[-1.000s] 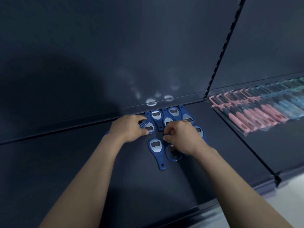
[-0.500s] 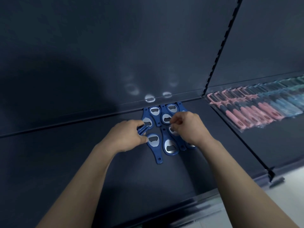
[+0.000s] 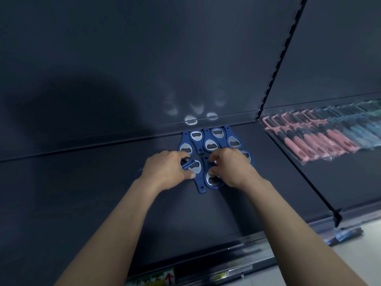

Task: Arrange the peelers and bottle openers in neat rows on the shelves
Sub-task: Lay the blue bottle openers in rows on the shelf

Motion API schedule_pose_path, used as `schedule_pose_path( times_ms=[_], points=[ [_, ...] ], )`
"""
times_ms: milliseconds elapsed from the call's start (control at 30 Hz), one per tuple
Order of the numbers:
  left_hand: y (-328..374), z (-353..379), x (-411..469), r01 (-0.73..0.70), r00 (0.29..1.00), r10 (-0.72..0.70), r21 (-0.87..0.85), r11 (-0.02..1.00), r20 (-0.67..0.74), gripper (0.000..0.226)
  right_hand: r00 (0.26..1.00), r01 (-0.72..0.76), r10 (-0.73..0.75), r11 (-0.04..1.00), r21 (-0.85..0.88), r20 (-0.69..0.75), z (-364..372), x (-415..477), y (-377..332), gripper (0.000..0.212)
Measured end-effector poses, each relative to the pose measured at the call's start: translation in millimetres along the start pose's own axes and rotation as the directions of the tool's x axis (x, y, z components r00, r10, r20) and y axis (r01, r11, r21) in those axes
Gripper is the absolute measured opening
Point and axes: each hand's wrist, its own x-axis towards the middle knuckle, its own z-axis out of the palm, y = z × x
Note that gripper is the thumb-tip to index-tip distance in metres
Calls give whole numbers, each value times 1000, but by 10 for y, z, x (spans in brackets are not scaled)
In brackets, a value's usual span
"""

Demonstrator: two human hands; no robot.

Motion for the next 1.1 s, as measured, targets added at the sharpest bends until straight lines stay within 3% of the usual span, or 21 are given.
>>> schedule_pose_path(
  times_ms=[167, 300, 400, 500, 633, 800, 933, 1100],
  points=[
    [13, -6, -10, 0, 995, 0, -3, 1000, -100, 46, 1000, 22, -22, 1000, -11, -10, -4, -15, -1, 30],
    [-100, -75, -62, 55, 988, -80, -181, 982, -131, 34, 996, 42, -38, 998, 56, -76, -36, -18, -75, 20],
    [-190, -140, -90, 102, 987, -137, -327, 940, -87, 35, 993, 104, -85, 960, 261, -85, -48, 0, -264, 20],
    [-229, -161, -122, 89, 994, -105, -315, 945, -35, 35, 977, 176, -212, 825, 537, 5, -18, 17, -529, 26],
    [-350, -183, -173, 75, 995, -91, -321, 944, -35, 27, 948, 213, -317, 715, 666, 38, 69, 26, -731, 23],
    [-547, -240, -234, 64, 997, -75, -423, 904, -9, 43, 958, 113, -275, 634, 765, 86, 130, 68, -846, 26],
    [-655, -281, -245, 12, 1000, -23, -512, 859, -15, 50, 970, 62, -220, 627, 777, 100, 105, 99, -851, 14],
    [-728, -262, -200, -8, 989, -68, -510, 860, -131, 30, 992, -12, -97, 589, 808, 86, 58, 137, -766, 11]
  ],
)
